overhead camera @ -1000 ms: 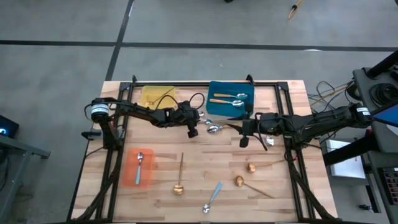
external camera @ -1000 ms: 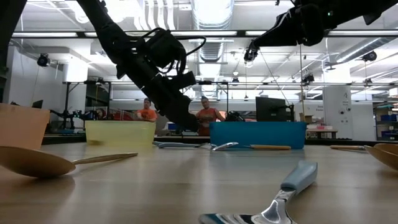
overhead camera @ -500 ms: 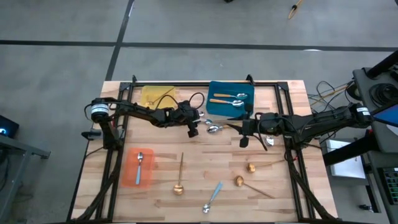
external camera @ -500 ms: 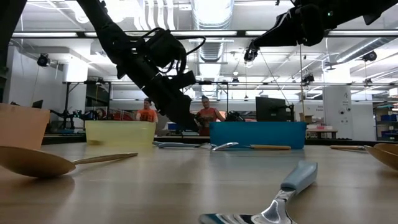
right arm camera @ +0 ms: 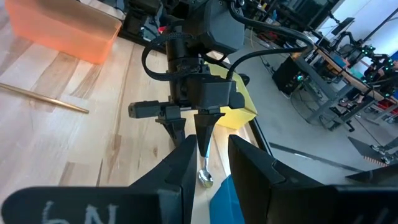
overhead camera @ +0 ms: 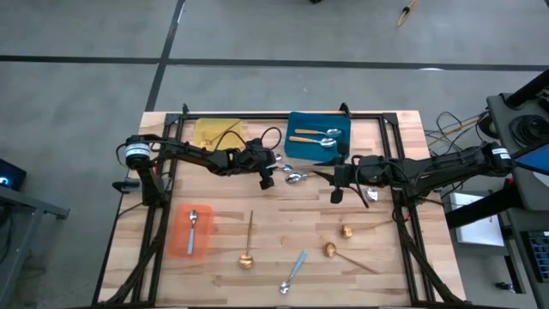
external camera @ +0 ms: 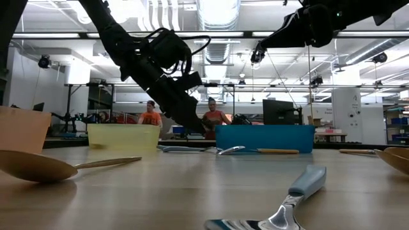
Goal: Sort silverware by color (type)
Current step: Put the blue spoon into the orange bin
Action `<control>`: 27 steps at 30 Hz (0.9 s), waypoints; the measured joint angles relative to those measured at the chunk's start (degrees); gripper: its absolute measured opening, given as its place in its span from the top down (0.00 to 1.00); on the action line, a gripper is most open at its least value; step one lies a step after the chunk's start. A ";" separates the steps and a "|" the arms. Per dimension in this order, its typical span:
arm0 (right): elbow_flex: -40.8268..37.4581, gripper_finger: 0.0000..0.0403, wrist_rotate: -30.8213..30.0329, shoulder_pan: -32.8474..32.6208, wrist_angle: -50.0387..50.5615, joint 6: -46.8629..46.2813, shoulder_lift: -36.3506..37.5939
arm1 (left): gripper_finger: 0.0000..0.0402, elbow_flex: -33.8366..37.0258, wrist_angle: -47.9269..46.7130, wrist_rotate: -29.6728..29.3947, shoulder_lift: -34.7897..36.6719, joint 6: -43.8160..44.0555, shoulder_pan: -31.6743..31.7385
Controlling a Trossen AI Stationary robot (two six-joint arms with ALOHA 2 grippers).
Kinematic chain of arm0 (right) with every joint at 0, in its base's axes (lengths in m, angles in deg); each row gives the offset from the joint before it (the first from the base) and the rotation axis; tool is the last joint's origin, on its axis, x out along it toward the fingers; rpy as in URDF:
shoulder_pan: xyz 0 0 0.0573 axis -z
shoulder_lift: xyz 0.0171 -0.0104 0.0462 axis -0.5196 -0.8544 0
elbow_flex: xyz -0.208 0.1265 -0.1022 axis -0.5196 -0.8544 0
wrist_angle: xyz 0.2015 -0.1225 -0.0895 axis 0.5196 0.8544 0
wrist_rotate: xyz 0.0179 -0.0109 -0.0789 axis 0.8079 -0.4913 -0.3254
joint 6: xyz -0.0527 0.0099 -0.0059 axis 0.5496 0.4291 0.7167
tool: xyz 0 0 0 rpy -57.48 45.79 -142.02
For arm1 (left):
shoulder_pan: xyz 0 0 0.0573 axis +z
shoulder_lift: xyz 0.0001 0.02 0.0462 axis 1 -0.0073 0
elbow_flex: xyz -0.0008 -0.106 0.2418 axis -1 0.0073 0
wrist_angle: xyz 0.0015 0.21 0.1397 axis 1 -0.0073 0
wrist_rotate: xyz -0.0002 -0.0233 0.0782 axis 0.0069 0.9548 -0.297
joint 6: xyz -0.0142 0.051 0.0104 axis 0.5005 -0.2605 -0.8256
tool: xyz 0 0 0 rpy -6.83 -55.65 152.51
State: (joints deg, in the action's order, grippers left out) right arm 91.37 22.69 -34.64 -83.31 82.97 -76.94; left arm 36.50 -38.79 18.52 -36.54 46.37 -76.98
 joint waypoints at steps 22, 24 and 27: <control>0.00 0.79 0.00 -0.02 0.02 -0.04 -0.02 | 0.66 1.86 3.98 0.07 0.00 1.07 0.00; 0.00 0.79 0.00 -0.01 0.02 -0.07 0.00 | 0.66 1.97 3.96 0.07 0.00 1.07 0.00; 0.00 0.79 0.00 0.00 0.02 -0.07 0.00 | 0.66 2.19 4.00 0.07 0.00 1.07 0.00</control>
State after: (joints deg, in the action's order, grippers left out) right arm 91.36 22.69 -34.64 -83.29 82.90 -76.94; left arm 38.69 -34.79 18.59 -36.54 47.44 -76.98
